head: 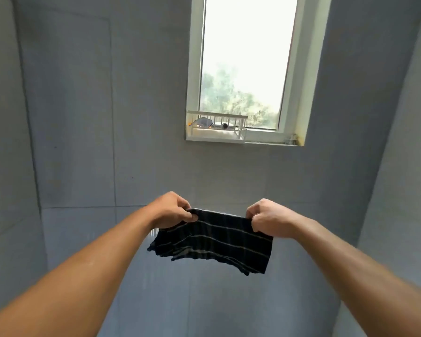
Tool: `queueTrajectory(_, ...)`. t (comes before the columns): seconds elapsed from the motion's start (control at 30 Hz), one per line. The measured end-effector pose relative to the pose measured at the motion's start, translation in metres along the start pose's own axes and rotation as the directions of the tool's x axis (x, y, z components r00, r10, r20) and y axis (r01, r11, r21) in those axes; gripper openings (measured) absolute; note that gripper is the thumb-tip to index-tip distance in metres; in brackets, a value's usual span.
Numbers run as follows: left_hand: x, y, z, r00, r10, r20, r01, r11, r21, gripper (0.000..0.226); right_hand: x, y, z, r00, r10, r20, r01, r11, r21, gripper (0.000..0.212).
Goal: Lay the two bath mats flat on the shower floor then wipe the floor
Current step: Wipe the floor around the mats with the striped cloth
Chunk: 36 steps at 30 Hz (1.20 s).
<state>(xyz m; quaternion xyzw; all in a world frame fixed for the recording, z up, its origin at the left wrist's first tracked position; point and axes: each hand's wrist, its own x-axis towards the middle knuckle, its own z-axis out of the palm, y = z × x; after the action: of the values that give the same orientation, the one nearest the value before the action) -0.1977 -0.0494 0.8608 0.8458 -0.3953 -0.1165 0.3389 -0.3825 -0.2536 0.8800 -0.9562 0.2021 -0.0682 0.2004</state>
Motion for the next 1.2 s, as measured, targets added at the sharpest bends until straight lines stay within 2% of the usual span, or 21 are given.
queueTrajectory(0.13,0.022,0.055,0.010,0.990,0.108,0.095,-0.107,0.994,-0.013,0.021,-0.034,0.023,-0.046,0.991,0.080,-0.110,-0.079,0.997,0.015,0.023)
queueTrajectory(0.33,0.054,0.149,0.047,0.943,0.263,0.205,-0.271,0.963,0.009,0.018,-0.080,0.082,-0.093,0.936,0.234,-0.262,-0.229,0.972,0.049,0.024)
queueTrajectory(0.47,0.077,0.203,0.089,0.905,0.330,0.267,-0.346,0.938,0.012,0.016,-0.112,0.129,-0.121,0.910,0.316,-0.269,-0.307,0.949,0.076,0.024)
queueTrajectory(0.63,0.109,0.265,0.142,0.855,0.407,0.321,-0.436,0.900,0.020,0.014,-0.132,0.190,-0.152,0.883,0.351,-0.311,-0.346,0.935,0.074,0.036)
queueTrajectory(0.77,0.141,0.308,0.183,0.827,0.448,0.339,-0.473,0.881,-0.011,0.016,-0.129,0.241,-0.173,0.854,0.389,-0.347,-0.399,0.916,0.043,0.029)
queueTrajectory(0.87,0.166,0.328,0.211,0.807,0.461,0.370,-0.486,0.874,-0.030,0.015,-0.120,0.274,-0.179,0.850,0.411,-0.330,-0.418,0.907,0.054,0.023)
queueTrajectory(1.2,0.278,0.373,0.292,0.762,0.531,0.370,-0.550,0.833,-0.063,0.014,-0.076,0.378,-0.183,0.854,0.449,-0.262,-0.435,0.893,0.113,0.024)
